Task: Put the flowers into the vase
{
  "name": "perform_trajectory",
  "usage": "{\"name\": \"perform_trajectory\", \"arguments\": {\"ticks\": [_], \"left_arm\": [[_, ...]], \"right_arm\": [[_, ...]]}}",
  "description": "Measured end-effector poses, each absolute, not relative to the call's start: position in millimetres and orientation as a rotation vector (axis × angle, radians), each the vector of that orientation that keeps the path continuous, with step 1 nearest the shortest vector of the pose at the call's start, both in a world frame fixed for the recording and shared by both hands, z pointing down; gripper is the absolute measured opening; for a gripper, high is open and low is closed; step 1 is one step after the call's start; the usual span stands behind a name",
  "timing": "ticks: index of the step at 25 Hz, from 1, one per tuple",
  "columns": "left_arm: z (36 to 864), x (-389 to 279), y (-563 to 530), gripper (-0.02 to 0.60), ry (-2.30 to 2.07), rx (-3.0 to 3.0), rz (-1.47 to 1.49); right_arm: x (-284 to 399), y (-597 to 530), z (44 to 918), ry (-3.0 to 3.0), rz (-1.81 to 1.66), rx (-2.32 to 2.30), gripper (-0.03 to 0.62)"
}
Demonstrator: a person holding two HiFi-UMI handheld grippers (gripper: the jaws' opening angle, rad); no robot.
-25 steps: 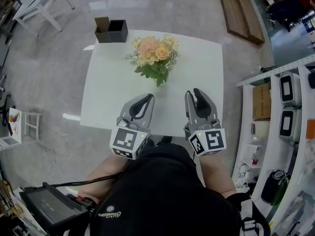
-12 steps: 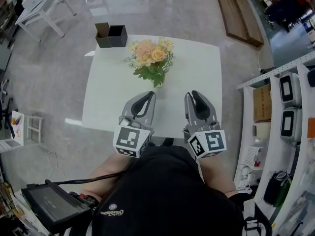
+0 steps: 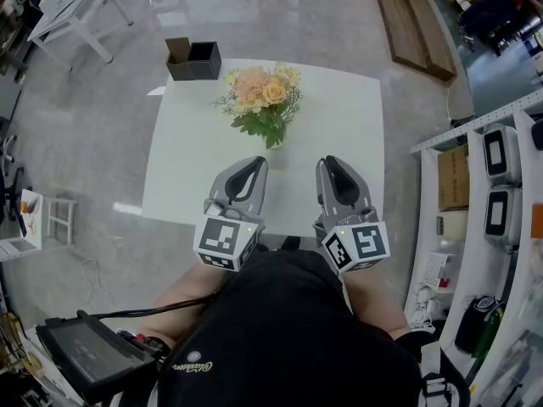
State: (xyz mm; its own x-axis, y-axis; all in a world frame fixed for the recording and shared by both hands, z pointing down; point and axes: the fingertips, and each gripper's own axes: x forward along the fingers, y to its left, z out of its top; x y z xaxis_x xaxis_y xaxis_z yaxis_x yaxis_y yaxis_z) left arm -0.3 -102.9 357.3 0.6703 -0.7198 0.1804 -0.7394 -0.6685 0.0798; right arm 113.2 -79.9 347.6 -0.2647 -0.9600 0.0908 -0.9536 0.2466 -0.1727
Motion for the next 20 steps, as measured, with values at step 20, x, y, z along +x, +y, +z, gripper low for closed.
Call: {"name": "perform_trajectory", "arguments": {"ticks": [20], "left_arm": [[359.9, -2.3, -101.2, 0.008, -1.192, 2.72, 0.194]], "right_arm": [[107.5, -77.0, 351.7, 2.462, -0.32, -1.879, 0.044]]}}
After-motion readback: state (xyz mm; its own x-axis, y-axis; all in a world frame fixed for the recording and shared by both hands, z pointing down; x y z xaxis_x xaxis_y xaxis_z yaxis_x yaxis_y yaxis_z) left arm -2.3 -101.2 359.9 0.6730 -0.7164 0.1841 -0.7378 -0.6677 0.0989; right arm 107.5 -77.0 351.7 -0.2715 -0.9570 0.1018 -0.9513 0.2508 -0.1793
